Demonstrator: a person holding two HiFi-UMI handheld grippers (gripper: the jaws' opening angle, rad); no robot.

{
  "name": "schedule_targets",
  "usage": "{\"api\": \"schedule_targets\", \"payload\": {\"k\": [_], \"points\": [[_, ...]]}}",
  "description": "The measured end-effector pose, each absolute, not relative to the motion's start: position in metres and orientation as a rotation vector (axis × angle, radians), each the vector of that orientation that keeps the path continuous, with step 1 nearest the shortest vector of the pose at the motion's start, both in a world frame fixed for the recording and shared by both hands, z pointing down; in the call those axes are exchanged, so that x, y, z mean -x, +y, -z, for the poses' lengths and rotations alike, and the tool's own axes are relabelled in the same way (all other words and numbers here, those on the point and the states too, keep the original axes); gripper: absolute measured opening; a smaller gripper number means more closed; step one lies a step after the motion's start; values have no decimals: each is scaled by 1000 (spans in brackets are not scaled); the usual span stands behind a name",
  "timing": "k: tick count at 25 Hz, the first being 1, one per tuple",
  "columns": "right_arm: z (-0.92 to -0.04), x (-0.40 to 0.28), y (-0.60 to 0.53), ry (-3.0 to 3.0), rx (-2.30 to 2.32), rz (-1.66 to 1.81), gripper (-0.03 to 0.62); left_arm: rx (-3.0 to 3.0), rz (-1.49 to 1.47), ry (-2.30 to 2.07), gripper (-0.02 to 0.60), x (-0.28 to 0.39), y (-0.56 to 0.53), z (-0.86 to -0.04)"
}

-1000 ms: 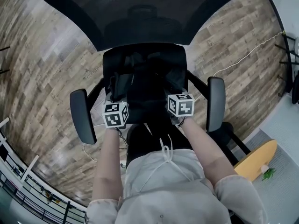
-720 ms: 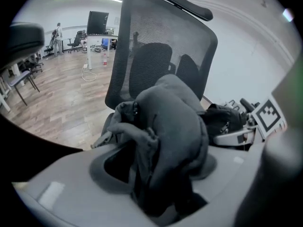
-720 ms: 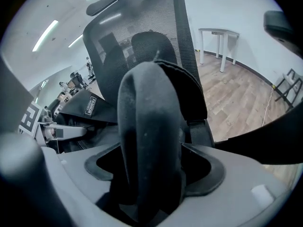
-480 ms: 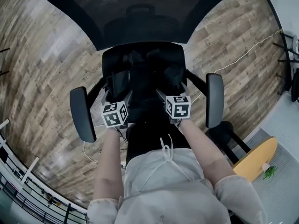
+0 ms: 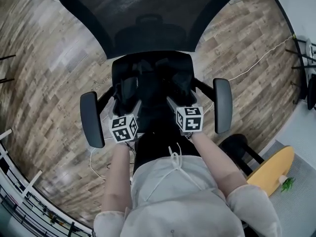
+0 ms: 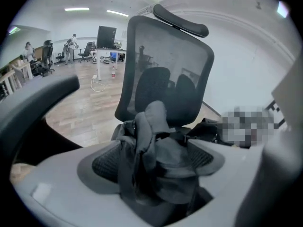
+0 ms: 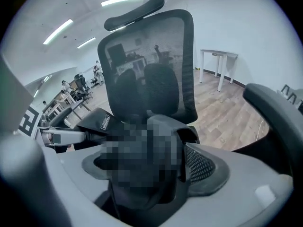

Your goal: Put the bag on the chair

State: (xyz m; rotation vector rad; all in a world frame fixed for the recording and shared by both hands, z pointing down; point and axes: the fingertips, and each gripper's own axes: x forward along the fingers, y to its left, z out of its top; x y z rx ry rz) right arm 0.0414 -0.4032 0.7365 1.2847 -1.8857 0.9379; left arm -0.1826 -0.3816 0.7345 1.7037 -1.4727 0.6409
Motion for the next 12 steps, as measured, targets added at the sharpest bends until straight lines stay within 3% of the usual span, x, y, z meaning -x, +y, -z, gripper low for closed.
{"api": "schedule_targets", "payload": {"k": [2, 4, 7, 12], "points": [[-722, -39, -401, -1908, -1285, -942, 436, -1729, -656, -1479, 426, 182, -381, -722], [-706, -37, -399, -1923, -1289, -938, 404, -1739, -662, -1501, 354, 183, -381, -707], [-680, -37, -395, -1948, -1307, -919, 293, -1762, -627, -1540, 228, 184, -381, -679], [-648, -41, -390, -1968, -1359, -894, 138, -1817, -603, -1527, 94, 178, -375, -646]]}}
